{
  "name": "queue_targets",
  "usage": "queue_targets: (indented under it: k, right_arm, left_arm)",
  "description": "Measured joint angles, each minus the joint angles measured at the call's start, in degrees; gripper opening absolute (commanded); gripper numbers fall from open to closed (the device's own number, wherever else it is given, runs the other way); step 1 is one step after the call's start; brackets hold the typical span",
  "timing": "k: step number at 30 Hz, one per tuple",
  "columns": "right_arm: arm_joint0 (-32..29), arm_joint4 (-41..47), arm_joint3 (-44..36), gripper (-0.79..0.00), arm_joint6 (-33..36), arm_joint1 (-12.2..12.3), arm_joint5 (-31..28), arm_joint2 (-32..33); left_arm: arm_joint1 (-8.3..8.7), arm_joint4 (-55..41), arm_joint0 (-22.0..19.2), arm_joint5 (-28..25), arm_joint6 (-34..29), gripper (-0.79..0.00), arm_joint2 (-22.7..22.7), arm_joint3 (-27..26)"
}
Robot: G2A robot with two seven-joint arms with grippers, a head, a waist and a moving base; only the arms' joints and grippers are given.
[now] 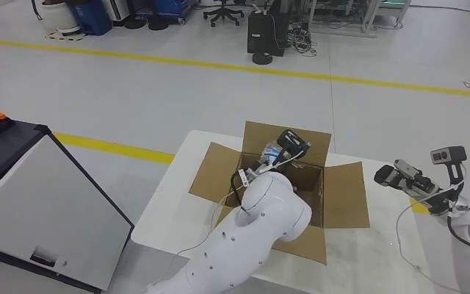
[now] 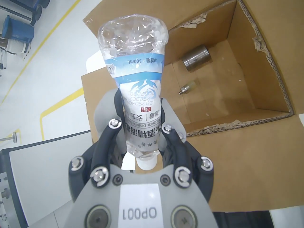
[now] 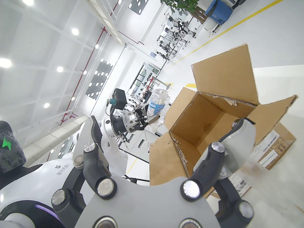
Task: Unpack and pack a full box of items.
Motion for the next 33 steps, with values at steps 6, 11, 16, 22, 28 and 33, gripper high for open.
queue_targets:
  k: [6, 11, 16, 22, 28, 33]
  right_arm:
    - [0.0, 0.0, 0.0, 0.0, 0.0, 0.0, 0.0, 0.0]
    - [0.0, 0.0, 0.0, 0.0, 0.0, 0.0, 0.0, 0.0]
    - [0.0, 0.0, 0.0, 0.0, 0.0, 0.0, 0.0, 0.0]
    - [0.0, 0.0, 0.0, 0.0, 0.0, 0.0, 0.0, 0.0]
    - [0.0, 0.0, 0.0, 0.0, 0.0, 0.0, 0.0, 0.0]
    - [0.0, 0.0, 0.0, 0.0, 0.0, 0.0, 0.0, 0.0]
  left_arm:
    - [-0.68, -1.9, -0.7, -0.7, 0.0, -0.785, -5.1, -3.7]
    - [-1.23, 3.7, -0.8, -4.0, 0.0, -0.785, -9.4, -4.5]
    - [-2.41, 7.7, 1.5, -7.2, 0.0, -0.785, -13.3, -7.6]
    - [-4.41, 12.8, 4.0, -12.6, 0.0, -0.785, -15.7, -10.6]
    - [-4.97, 14.1, 3.6, -15.7, 0.0, -0.785, -14.5, -9.9]
    - [-4.96, 14.0, 3.6, -15.6, 0.0, -0.785, -14.6, -9.9]
